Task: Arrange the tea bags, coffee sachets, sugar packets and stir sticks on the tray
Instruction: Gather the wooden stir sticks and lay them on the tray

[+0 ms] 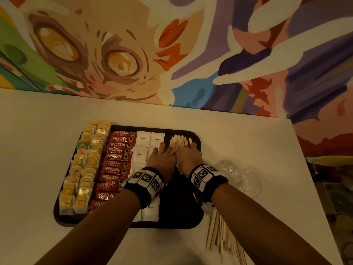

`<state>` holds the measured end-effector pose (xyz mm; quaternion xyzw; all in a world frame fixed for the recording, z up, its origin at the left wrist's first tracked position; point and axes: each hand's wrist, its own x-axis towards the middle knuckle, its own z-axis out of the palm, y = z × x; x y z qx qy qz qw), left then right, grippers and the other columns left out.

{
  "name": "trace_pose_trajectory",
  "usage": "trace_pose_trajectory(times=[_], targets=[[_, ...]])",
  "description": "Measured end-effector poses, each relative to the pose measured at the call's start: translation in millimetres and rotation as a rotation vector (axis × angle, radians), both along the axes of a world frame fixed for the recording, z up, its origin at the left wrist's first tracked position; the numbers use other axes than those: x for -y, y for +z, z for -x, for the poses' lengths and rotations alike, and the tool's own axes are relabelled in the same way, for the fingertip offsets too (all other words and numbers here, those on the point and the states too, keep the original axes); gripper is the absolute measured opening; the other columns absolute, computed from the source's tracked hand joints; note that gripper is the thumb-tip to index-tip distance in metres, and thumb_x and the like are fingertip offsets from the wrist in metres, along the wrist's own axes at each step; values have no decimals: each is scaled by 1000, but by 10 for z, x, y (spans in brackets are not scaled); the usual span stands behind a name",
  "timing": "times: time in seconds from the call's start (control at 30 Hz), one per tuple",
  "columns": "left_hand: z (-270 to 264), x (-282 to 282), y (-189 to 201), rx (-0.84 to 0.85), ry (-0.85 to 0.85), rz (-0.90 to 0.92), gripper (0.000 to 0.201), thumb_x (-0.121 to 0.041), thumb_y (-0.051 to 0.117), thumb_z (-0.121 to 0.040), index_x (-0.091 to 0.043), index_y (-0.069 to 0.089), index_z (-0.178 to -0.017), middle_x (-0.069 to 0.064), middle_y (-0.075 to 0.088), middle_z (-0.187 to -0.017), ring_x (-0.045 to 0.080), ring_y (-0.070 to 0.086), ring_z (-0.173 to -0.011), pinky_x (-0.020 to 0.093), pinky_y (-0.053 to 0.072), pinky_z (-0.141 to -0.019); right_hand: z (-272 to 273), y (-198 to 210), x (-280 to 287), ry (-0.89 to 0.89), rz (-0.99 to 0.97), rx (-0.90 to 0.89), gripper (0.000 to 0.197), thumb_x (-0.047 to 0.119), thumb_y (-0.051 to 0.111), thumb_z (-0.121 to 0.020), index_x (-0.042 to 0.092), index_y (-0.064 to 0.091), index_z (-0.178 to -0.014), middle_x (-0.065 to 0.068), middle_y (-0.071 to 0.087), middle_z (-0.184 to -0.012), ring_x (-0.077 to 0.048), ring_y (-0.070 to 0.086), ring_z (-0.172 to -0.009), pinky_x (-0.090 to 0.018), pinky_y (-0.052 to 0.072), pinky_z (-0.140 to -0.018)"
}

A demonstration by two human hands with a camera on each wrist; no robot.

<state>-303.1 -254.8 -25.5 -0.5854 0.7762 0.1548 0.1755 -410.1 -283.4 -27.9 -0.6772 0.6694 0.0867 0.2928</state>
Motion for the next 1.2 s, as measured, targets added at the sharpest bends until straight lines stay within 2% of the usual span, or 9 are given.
trace_pose_trajectory(times=[0.2,0.3,0.37,0.47,0.57,0.7,0.83,0.93,1.2], targets=[[-39,-50,82,-54,132,38,45,-30,60,-90,-13,48,-130,12,41,-139,34,27,-133,45,33,-107,35,15,-18,-37,-8,7,58,27,60,-96,5,36,-144,-20,25,-147,-40,46,-126,-43,42,-108],[-75,-99,104,-44,222,-6,41,-31,62,-90,-12,52,-125,11,47,-135,34,26,-135,44,34,-107,40,57,-38,76,31,21,64,21,64,-94,9,32,-147,-19,21,-152,-42,35,-135,-44,39,-110],[-71,-145,116,-6,213,-41,46,-35,63,-89,-12,51,-127,11,45,-138,35,22,-138,45,31,-109,14,59,-46,195,65,-25,66,19,69,-89,11,35,-145,-18,25,-150,-41,34,-133,-45,40,-108],[-47,-177,127,0,190,-38,50,-35,61,-91,-14,46,-134,13,40,-143,36,17,-141,46,29,-111,-28,64,-67,347,110,-91,61,28,63,-93,21,36,-147,-16,27,-151,-42,26,-138,-52,33,-111],[-48,-159,86,6,194,-7,53,-33,61,-91,-12,44,-136,13,39,-144,36,17,-141,46,29,-110,-23,83,-74,395,97,-119,54,33,58,-96,24,39,-146,-15,23,-155,-42,18,-143,-55,26,-115],[-97,-87,31,22,217,4,46,-30,64,-88,-15,51,-129,13,40,-140,37,21,-137,45,32,-108,14,107,-75,420,100,-111,66,25,66,-89,19,36,-147,-14,30,-152,-38,26,-139,-51,30,-113],[-118,8,28,28,196,2,58,-28,68,-84,-17,45,-136,15,37,-140,38,22,-135,45,33,-107,30,84,-82,426,114,-77,66,23,68,-87,15,37,-146,-10,37,-148,-35,32,-135,-49,33,-112],[-112,35,12,23,206,17,61,-27,68,-84,-15,42,-138,16,37,-140,38,24,-134,46,33,-107,33,82,-74,421,99,-71,66,22,67,-88,14,36,-145,-10,35,-150,-34,31,-136,-48,32,-112],[-86,-62,-86,-52,185,29,59,-42,57,-90,-28,34,-143,14,33,-142,36,23,-135,46,30,-108,35,64,-68,358,100,-148,63,27,74,-83,11,45,-136,-14,37,-144,-39,35,-130,-47,39,-107]])
